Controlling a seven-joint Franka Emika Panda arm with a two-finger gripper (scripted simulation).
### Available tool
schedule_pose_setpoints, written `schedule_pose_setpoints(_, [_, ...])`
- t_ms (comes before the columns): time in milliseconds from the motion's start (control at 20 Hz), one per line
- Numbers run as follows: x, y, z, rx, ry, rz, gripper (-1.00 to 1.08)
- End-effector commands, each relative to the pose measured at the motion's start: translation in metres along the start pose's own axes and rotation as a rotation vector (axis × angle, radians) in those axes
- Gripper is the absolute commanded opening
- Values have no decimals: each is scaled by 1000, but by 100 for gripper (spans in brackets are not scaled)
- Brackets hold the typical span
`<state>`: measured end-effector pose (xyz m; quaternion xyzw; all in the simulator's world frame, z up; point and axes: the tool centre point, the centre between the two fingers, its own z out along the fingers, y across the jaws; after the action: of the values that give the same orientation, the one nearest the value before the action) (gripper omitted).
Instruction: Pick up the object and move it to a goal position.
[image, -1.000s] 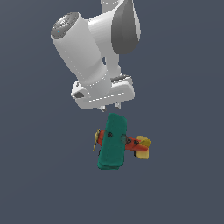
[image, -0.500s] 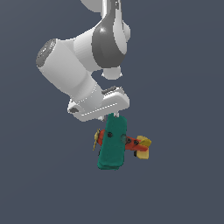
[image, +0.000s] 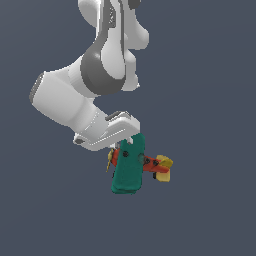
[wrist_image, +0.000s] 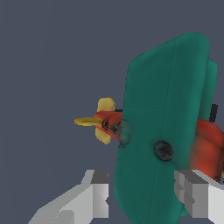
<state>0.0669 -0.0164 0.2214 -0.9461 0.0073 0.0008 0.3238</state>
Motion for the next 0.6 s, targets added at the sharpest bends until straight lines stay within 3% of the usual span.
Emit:
schedule_pose_setpoints(0, [7, 5, 3, 43, 13, -3, 28])
schedule_pose_setpoints(550, [33, 28, 10, 211, 81, -19, 28])
